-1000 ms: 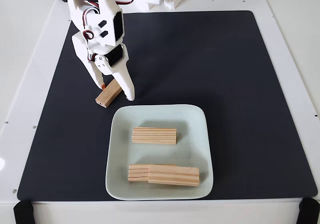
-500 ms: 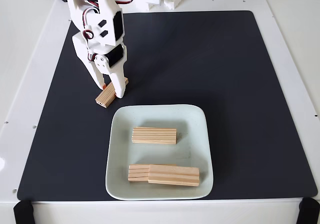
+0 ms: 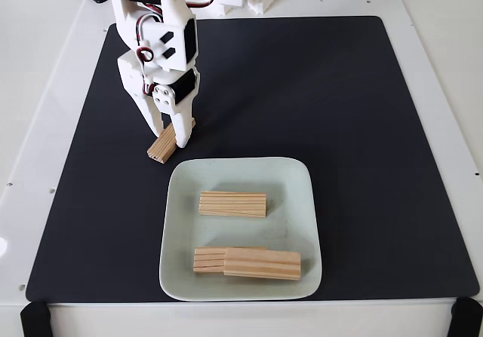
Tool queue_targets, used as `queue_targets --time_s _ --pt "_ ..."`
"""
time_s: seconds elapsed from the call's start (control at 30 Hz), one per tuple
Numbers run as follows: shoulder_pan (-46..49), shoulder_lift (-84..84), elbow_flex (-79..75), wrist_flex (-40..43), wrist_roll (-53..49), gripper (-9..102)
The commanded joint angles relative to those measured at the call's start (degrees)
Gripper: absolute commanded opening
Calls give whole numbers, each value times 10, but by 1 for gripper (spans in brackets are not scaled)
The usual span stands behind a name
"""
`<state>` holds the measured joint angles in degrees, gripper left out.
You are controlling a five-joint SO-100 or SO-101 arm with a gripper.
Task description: Pick up the wooden block and place them on the plate.
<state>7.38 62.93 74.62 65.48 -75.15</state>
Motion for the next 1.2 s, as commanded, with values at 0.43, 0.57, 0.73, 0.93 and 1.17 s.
queue_targets --time_s 0.43,0.57,0.73,0.93,1.17 --pt "-102 386 219 -4 87 0" --pt "-135 446 236 -4 171 0" --pt "-151 421 213 -23 322 0" --pt "-142 317 119 -60 447 -1" --pt "-121 171 -65 -54 526 -1"
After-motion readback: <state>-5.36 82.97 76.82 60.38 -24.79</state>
